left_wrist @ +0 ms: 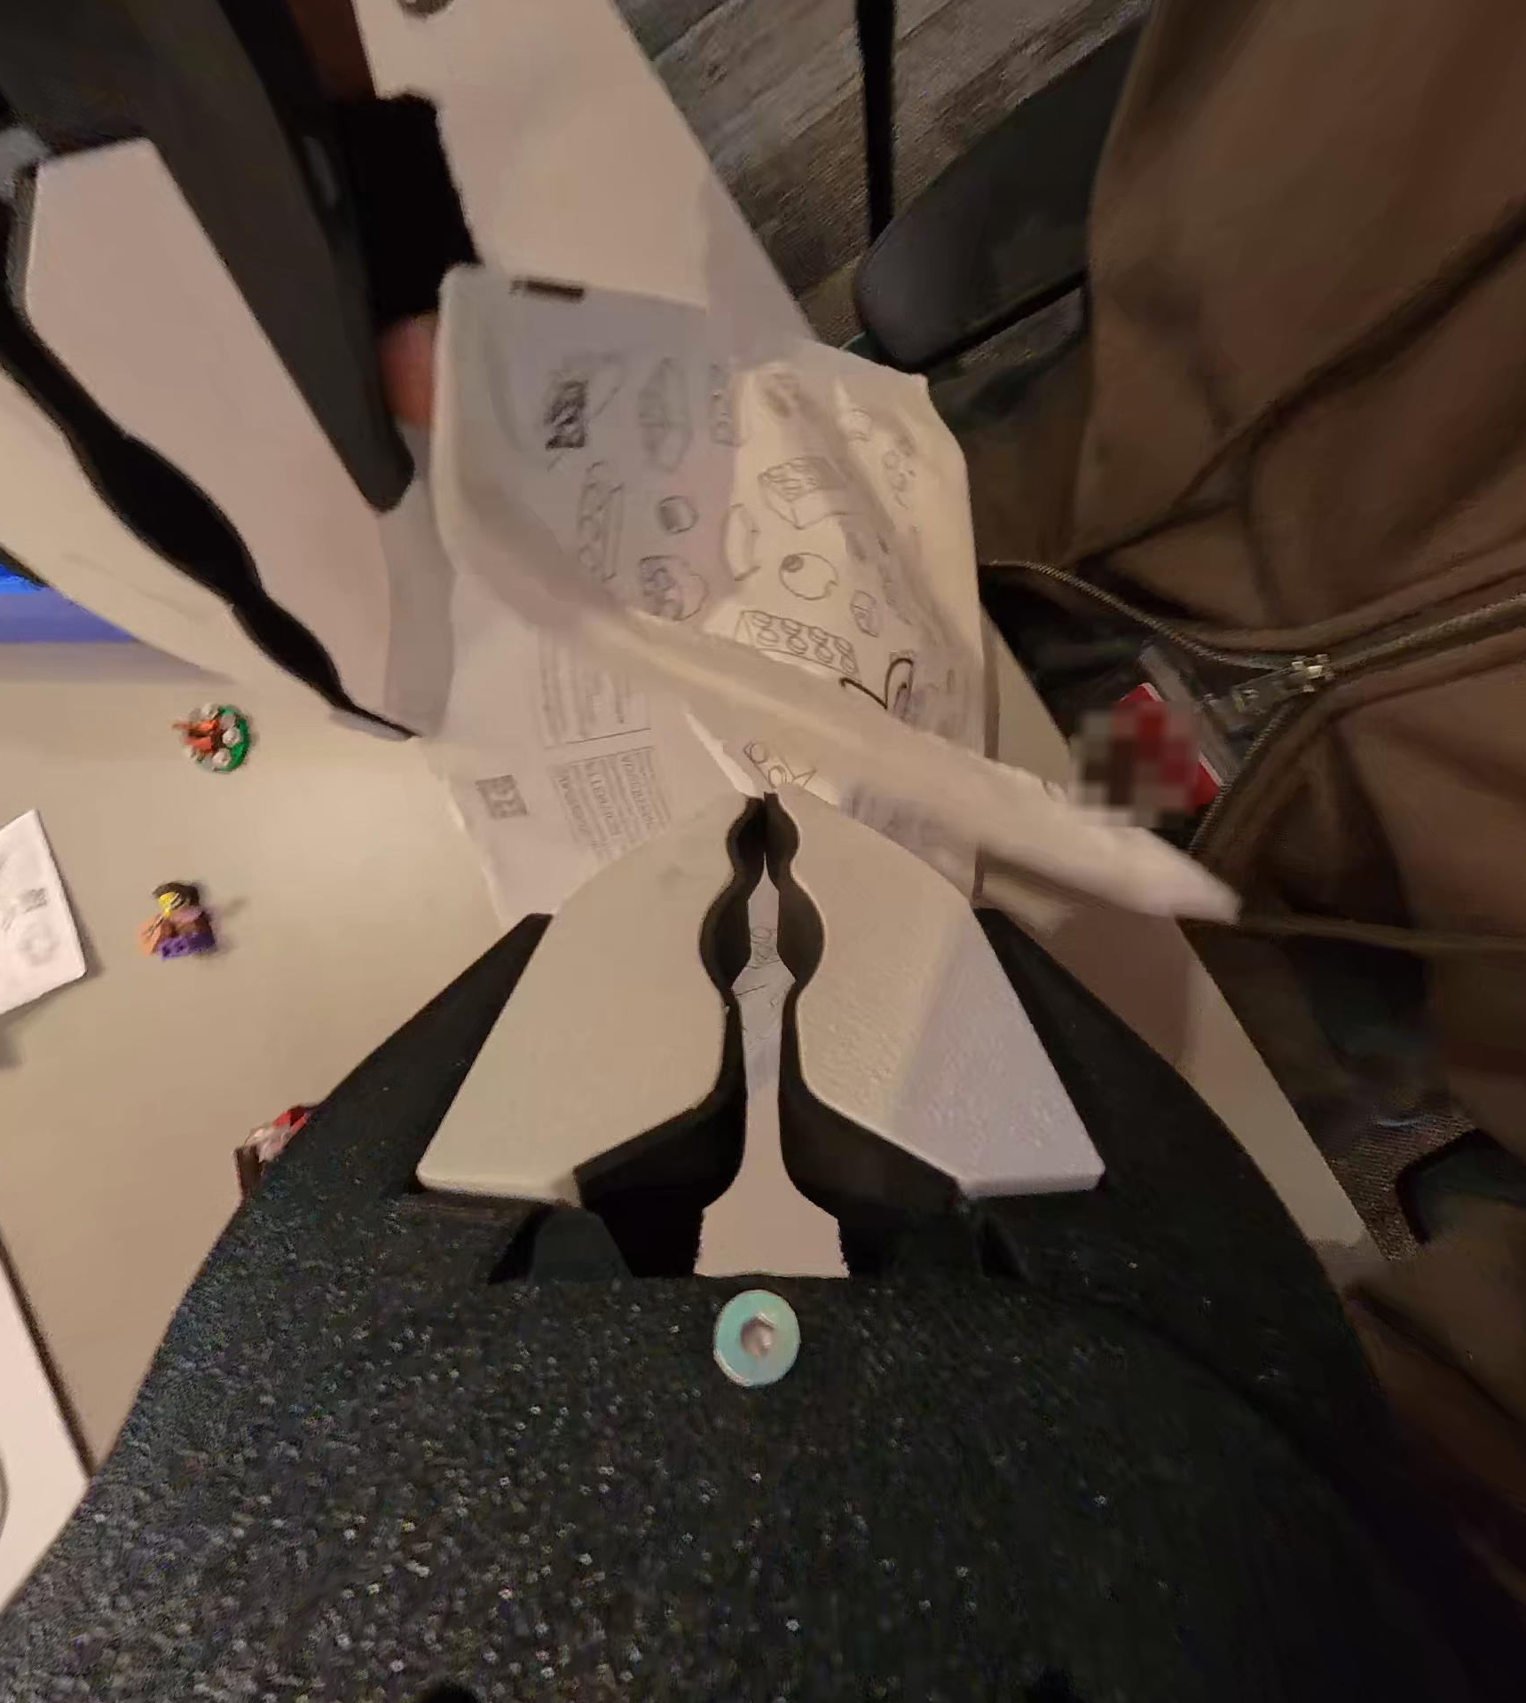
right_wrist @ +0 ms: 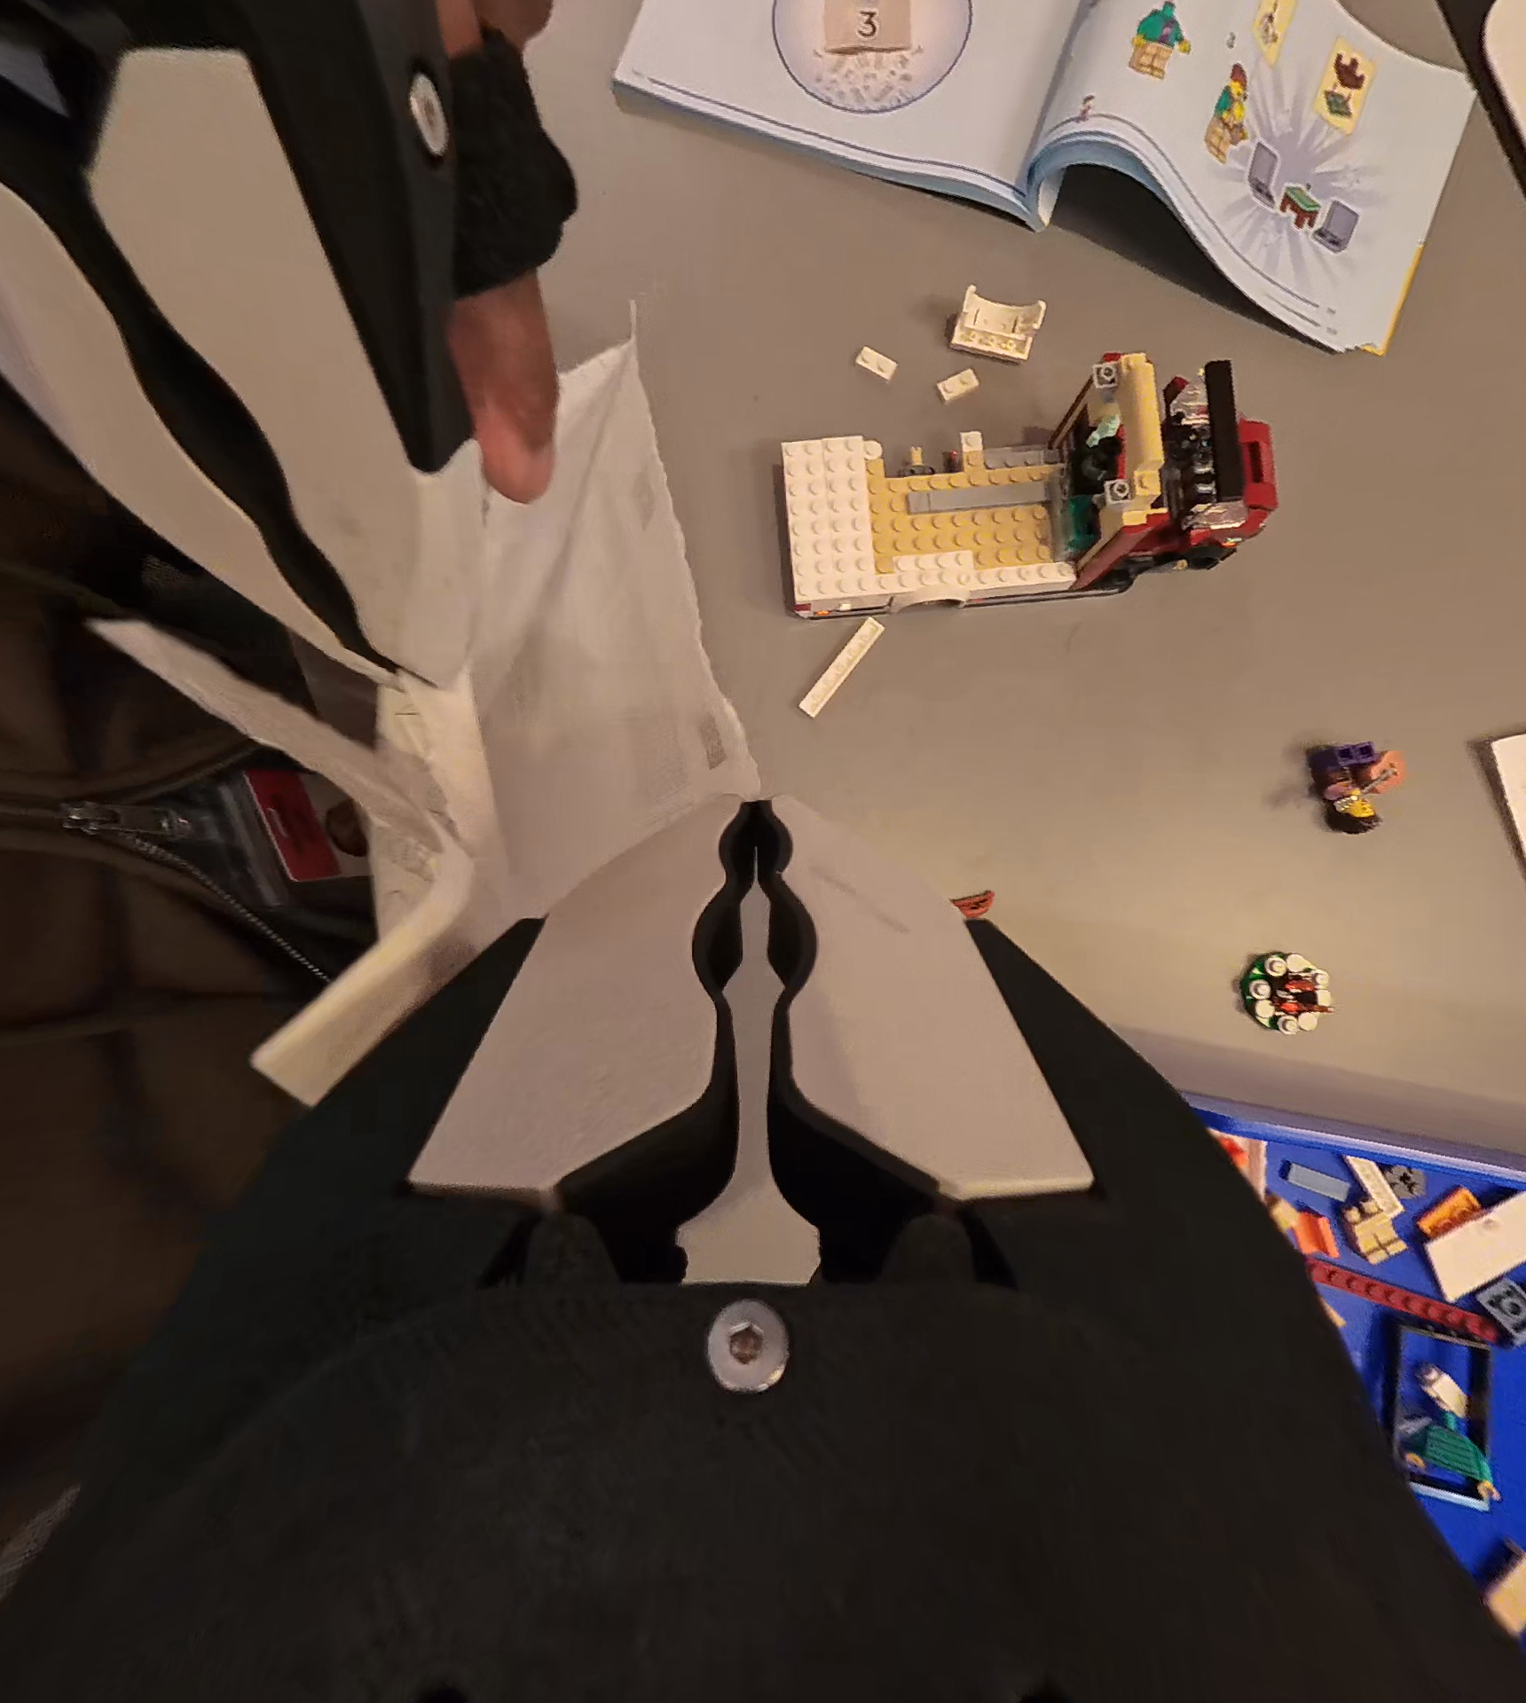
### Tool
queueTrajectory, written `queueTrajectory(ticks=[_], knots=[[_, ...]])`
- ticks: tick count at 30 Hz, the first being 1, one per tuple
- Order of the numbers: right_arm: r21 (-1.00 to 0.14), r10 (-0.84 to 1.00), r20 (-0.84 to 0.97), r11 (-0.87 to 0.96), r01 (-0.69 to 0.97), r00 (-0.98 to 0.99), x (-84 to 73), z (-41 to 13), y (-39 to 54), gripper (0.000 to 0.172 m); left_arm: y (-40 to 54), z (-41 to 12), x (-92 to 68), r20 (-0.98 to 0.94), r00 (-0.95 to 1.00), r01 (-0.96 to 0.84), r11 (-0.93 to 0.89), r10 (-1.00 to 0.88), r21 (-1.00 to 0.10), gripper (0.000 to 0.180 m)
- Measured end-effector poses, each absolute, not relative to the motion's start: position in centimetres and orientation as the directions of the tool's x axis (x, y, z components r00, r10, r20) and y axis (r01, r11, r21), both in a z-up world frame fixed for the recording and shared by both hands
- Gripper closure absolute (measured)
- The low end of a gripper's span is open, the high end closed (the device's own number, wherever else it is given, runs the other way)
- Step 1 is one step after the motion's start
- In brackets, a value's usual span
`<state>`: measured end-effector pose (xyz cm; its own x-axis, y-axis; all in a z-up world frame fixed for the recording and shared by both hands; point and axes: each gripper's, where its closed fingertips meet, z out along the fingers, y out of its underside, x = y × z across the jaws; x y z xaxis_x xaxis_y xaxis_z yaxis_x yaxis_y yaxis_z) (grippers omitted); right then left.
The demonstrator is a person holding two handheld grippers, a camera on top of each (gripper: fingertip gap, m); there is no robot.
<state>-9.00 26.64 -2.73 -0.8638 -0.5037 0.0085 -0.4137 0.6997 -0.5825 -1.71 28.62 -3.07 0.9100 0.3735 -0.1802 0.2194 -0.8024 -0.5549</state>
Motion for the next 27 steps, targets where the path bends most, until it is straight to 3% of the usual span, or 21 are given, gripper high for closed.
queueTrajectory(ticks=[9, 15, 23, 27], knots=[[-0.630, -0.477, 0.057, 0.665, -0.402, -0.877, -10.7, -2.8, 26.0, 0.172, 29.9, -1.3, -0.4, -0.132, 0.957, 0.110, -0.745, 0.258, -0.658, 0.180], [-0.636, -0.507, -0.122, 0.700, -0.325, -0.853, -10.3, -4.1, 26.7, 0.171, 29.0, -2.6, -1.9, -0.124, 0.947, 0.162, -0.774, 0.296, -0.612, 0.180], [-0.619, -0.503, -0.354, 0.758, -0.206, -0.789, -10.1, -3.2, 27.2, 0.151, 29.4, -3.4, -3.2, -0.101, 0.957, 0.160, -0.786, 0.271, -0.598, 0.180], [-0.551, -0.479, -0.452, 0.813, -0.186, -0.753, -9.8, -3.1, 27.3, 0.145, 29.6, -3.8, -3.7, -0.095, 0.957, 0.167, -0.792, 0.273, -0.588, 0.180]])
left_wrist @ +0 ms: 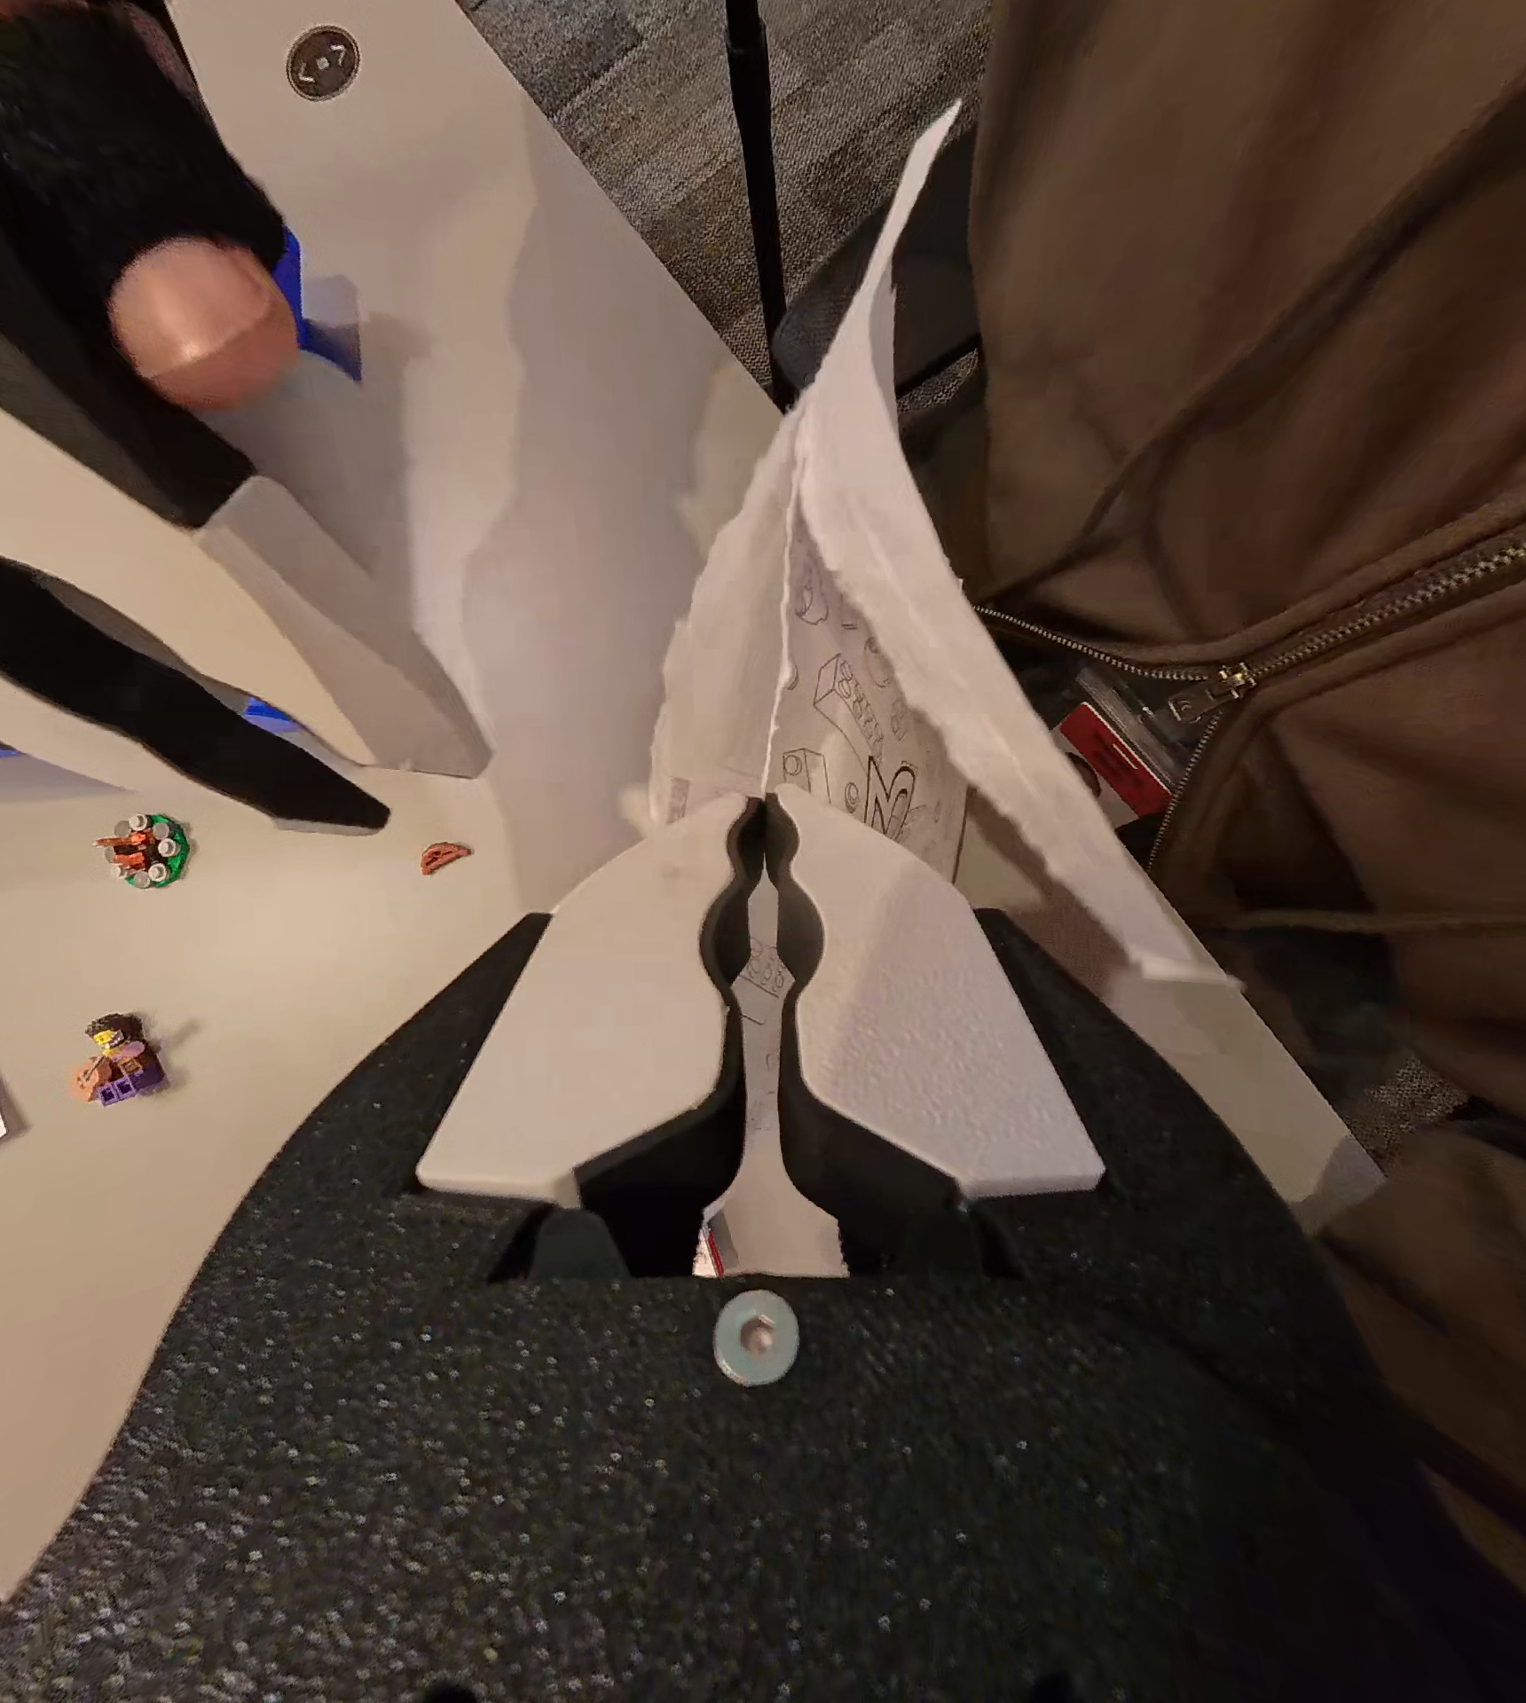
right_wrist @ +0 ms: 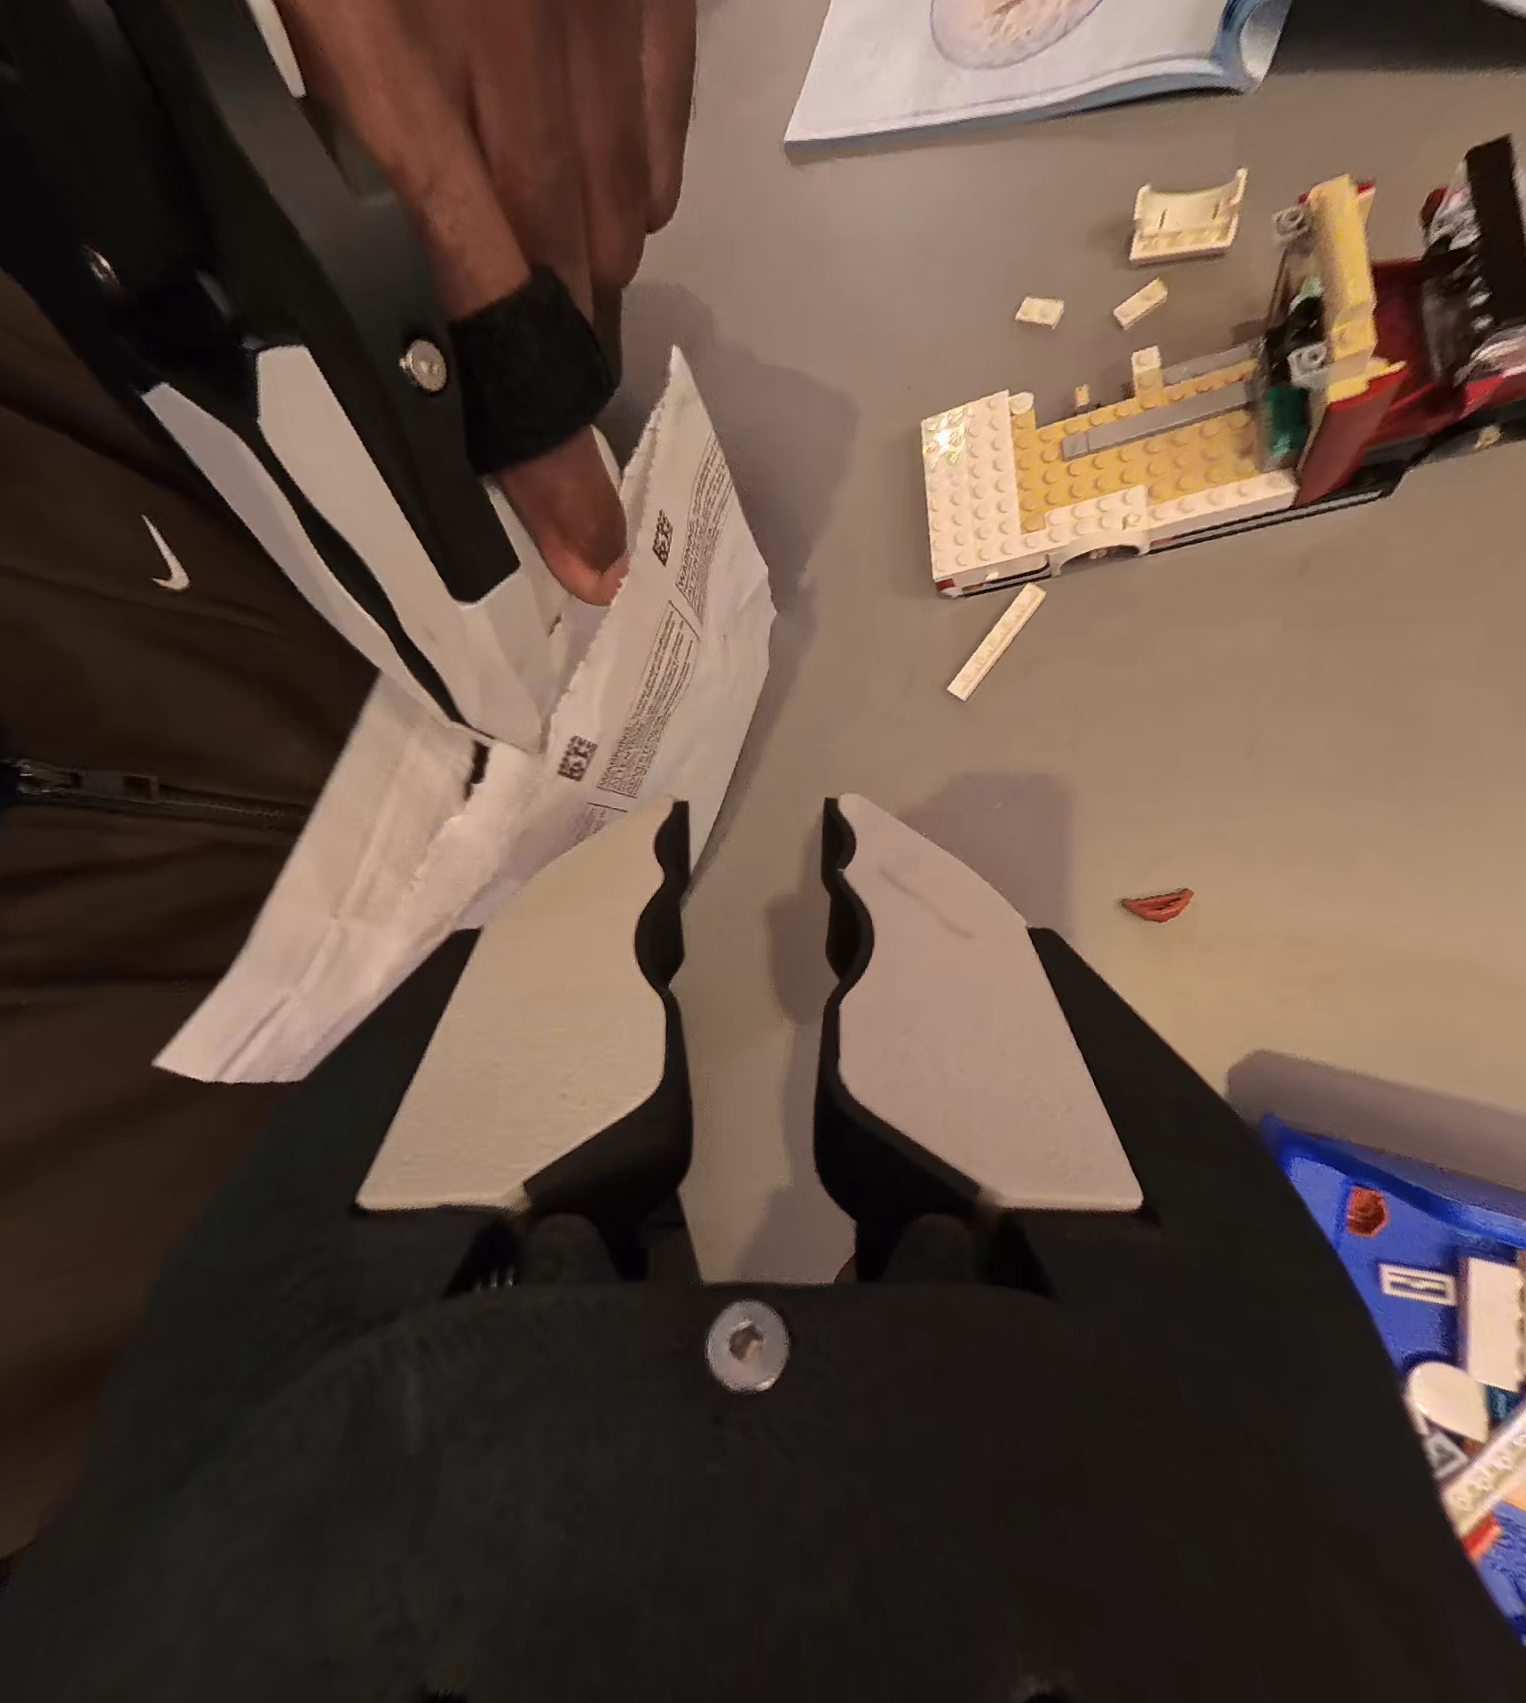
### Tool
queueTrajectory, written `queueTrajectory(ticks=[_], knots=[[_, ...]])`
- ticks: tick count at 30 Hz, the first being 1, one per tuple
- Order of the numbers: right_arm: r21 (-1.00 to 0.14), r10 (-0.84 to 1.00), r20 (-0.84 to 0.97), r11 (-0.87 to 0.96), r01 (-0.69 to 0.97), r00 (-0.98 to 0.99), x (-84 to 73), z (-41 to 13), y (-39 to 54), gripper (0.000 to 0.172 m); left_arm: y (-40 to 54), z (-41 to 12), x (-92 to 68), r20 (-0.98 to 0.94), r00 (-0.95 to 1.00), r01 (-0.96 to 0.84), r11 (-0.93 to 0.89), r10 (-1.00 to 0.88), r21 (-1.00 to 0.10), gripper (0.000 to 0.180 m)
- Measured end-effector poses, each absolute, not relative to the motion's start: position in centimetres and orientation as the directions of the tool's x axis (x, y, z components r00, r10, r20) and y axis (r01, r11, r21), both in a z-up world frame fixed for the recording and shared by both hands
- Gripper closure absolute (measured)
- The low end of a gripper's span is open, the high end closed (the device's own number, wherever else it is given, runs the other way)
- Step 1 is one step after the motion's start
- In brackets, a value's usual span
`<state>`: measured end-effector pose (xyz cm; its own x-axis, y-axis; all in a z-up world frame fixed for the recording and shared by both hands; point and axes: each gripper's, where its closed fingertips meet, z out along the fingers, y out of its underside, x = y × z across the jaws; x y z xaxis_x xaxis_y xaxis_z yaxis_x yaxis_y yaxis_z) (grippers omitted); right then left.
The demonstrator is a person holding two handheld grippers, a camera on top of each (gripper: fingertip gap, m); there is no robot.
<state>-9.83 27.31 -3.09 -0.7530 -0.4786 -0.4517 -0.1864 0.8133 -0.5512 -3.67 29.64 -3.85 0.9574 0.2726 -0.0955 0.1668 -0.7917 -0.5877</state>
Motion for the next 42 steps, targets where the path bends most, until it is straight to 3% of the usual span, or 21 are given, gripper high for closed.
queueTrajectory(ticks=[8, 16, 22, 32, 36, 38, 40, 42], knots=[[-0.434, -0.493, -0.548, 0.858, -0.273, -0.676, -5.4, -3.8, 29.7, 0.127, 29.4, -4.7, -4.1, -0.068, 0.954, 0.199, -0.783, 0.294, -0.589, 0.180], [-0.313, -0.409, -0.610, 0.911, -0.267, -0.679, -5.7, -5.7, 30.7, 0.138, 29.5, -5.3, -3.6, -0.054, 0.959, 0.196, -0.792, 0.277, -0.578, 0.180], [-0.296, -0.397, -0.645, 0.918, -0.265, -0.653, -5.6, -5.4, 30.5, 0.138, 29.4, -5.1, -3.4, -0.065, 0.959, 0.187, -0.793, 0.275, -0.580, 0.180], [-0.300, -0.305, -0.701, 0.946, -0.122, -0.644, -6.5, -5.2, 30.8, 0.142, 29.9, -5.2, -3.0, -0.061, 0.965, 0.176, -0.799, 0.256, -0.576, 0.180], [-0.254, -0.300, -0.686, 0.953, -0.167, -0.663, -6.1, -6.4, 31.7, 0.142, 30.0, -5.3, -3.1, -0.058, 0.965, 0.177, -0.796, 0.256, -0.579, 0.180], [-0.221, -0.320, -0.654, 0.947, -0.231, -0.686, -6.1, -7.1, 32.4, 0.147, 30.0, -5.3, -3.0, -0.055, 0.966, 0.176, -0.797, 0.253, -0.577, 0.180], [-0.210, -0.346, -0.612, 0.938, -0.275, -0.712, -6.5, -7.5, 32.4, 0.168, 29.9, -5.4, -3.0, -0.057, 0.965, 0.177, -0.801, 0.254, -0.572, 0.180], [-0.216, -0.357, -0.599, 0.934, -0.285, -0.717, -6.6, -7.4, 32.2, 0.172, 29.7, -5.4, -3.0, -0.055, 0.964, 0.182, -0.798, 0.260, -0.575, 0.180]])
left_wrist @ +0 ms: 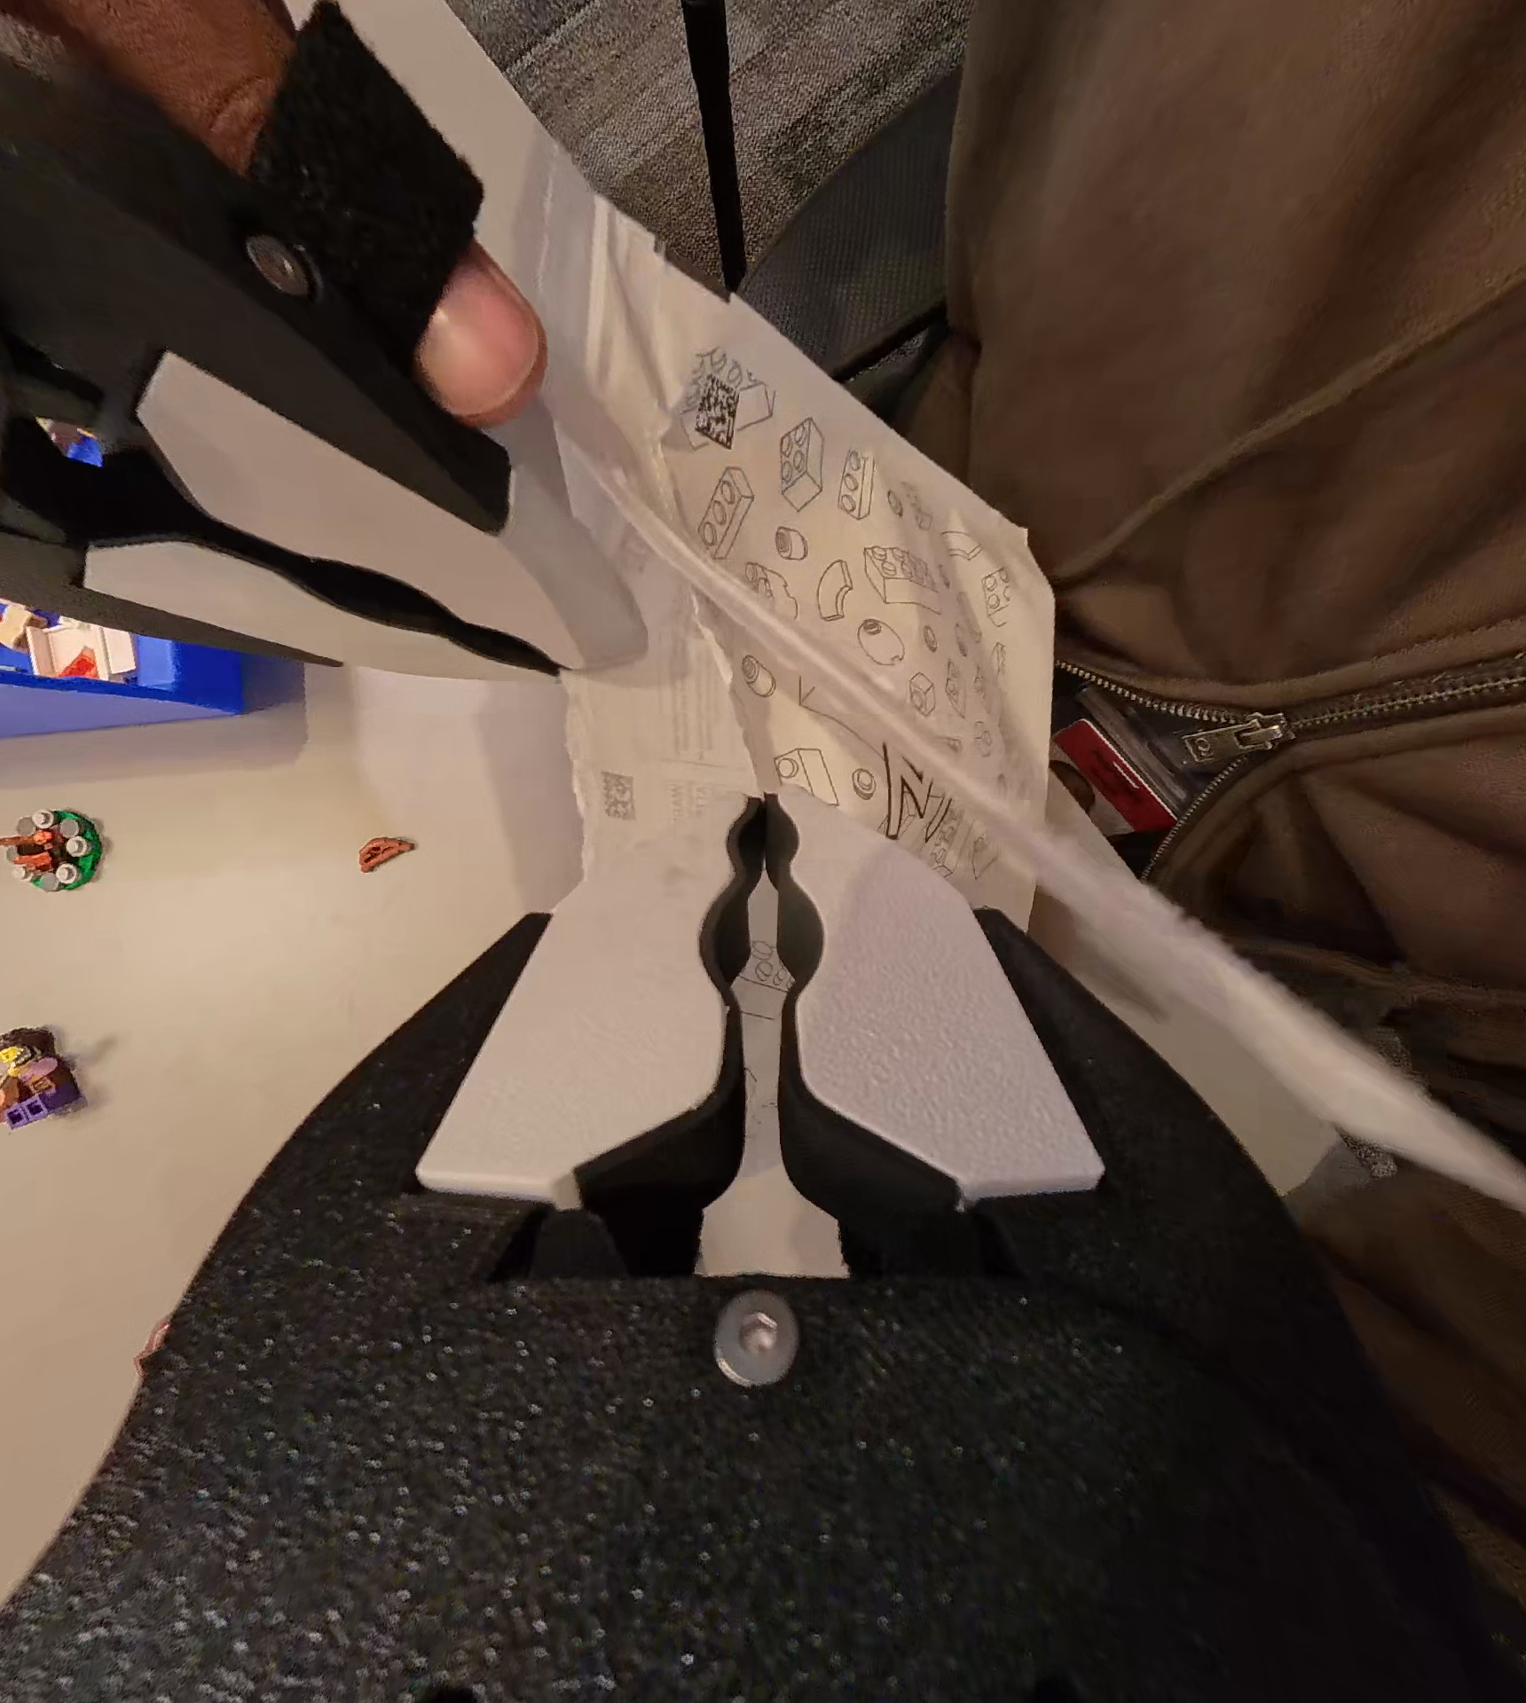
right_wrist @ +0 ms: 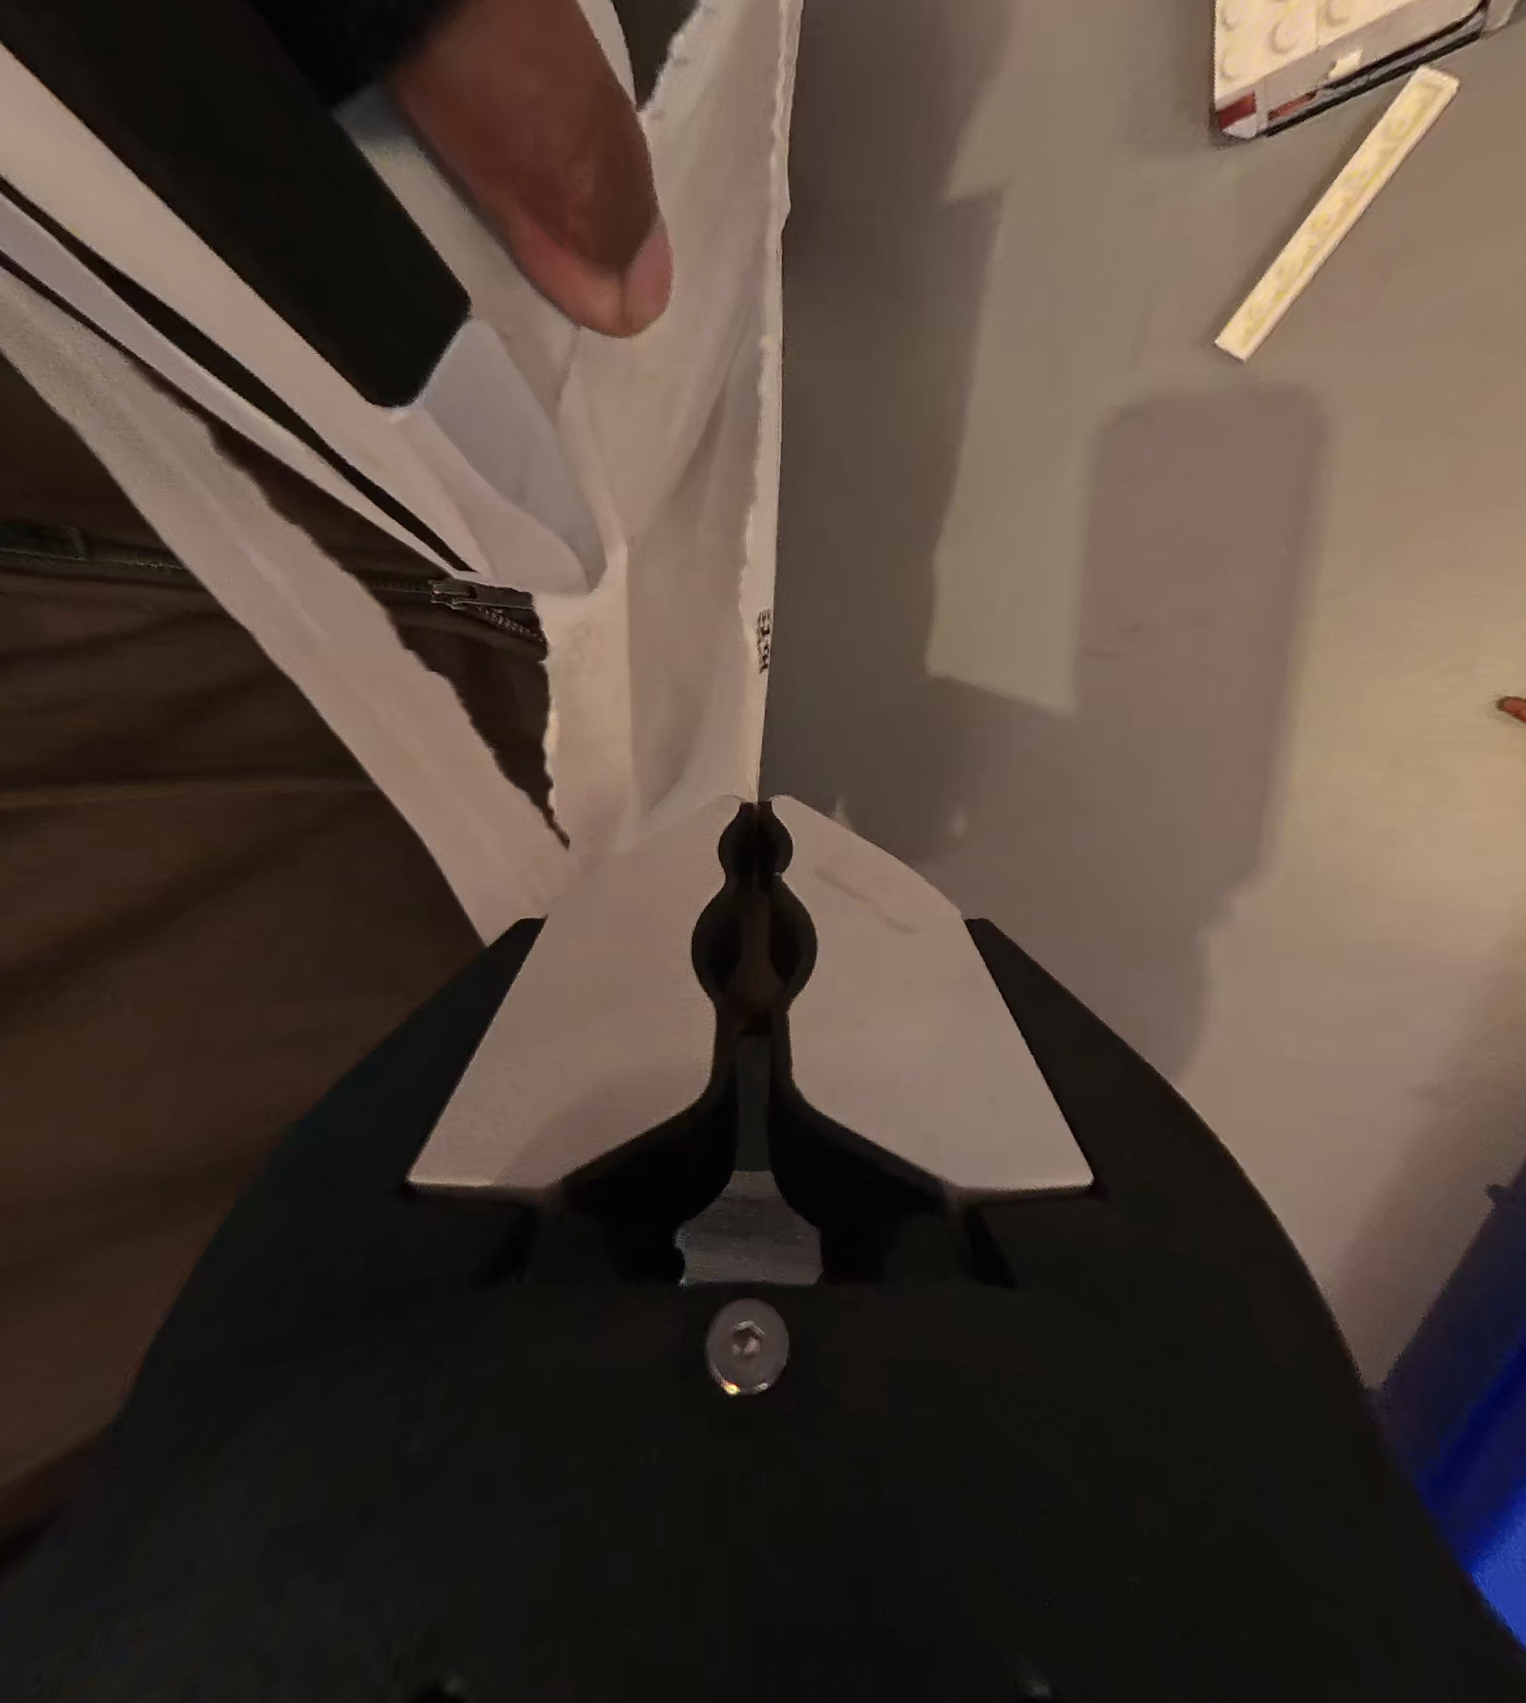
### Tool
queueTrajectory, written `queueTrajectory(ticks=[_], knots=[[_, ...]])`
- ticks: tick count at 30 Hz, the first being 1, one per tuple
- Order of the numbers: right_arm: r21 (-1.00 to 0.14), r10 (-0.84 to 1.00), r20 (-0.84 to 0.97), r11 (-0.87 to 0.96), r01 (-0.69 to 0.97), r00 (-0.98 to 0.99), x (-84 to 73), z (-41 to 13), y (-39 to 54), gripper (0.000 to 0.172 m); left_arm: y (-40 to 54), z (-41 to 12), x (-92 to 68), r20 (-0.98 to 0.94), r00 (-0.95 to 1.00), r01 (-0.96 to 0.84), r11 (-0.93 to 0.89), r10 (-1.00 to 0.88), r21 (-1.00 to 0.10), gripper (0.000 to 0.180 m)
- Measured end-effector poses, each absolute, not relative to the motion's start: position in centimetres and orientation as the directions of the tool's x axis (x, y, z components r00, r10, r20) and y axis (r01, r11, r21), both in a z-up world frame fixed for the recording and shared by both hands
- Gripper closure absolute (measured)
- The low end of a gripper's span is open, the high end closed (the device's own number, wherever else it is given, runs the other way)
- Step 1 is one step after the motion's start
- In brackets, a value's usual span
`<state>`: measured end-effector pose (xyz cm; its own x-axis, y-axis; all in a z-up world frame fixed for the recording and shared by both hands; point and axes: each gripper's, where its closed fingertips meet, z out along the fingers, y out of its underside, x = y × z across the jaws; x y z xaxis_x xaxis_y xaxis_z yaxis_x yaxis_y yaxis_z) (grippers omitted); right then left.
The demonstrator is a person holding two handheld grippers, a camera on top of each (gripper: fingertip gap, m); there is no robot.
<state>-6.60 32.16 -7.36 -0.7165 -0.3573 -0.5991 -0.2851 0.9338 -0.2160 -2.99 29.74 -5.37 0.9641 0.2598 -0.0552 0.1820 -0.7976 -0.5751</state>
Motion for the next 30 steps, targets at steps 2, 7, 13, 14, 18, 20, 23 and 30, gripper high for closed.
queueTrajectory(ticks=[2, 7, 13, 14, 18, 20, 23, 30], knots=[[-0.227, -0.373, -0.600, 0.928, -0.296, -0.708, -6.3, -7.1, 32.0, 0.172, 29.6, -5.4, -3.1, -0.056, 0.962, 0.188, -0.794, 0.268, -0.578, 0.180], [-0.253, -0.417, -0.601, 0.908, -0.333, -0.681, -5.2, -6.7, 31.9, 0.172, 29.7, -5.9, -3.6, -0.051, 0.960, 0.195, -0.786, 0.276, -0.587, 0.171], [-0.274, -0.422, -0.614, 0.907, -0.321, -0.667, -4.9, -6.5, 31.6, 0.172, 29.9, -6.3, -4.0, -0.051, 0.956, 0.205, -0.783, 0.288, -0.587, 0.161], [-0.278, -0.419, -0.623, 0.908, -0.313, -0.661, -4.8, -6.4, 31.5, 0.172, 29.9, -6.3, -4.1, -0.051, 0.956, 0.205, -0.783, 0.289, -0.588, 0.161], [-0.288, -0.400, -0.663, 0.917, -0.277, -0.633, -4.4, -6.4, 31.3, 0.172, 29.7, -6.6, -3.9, -0.041, 0.958, 0.210, -0.792, 0.284, -0.573, 0.161], [-0.293, -0.398, -0.680, 0.917, -0.270, -0.616, -4.2, -6.4, 31.3, 0.172, 29.7, -6.8, -3.9, -0.036, 0.959, 0.211, -0.795, 0.281, -0.569, 0.161], [-0.303, -0.410, -0.695, 0.912, -0.276, -0.590, -3.8, -6.3, 31.4, 0.172, 29.9, -7.0, -3.6, -0.016, 0.964, 0.207, -0.792, 0.264, -0.574, 0.162], [-0.278, -0.410, -0.654, 0.912, -0.302, -0.635, -4.6, -7.4, 31.3, 0.172, 29.9, -7.1, -3.0, 0.043, 0.975, 0.203, -0.784, 0.220, -0.587, 0.180]])
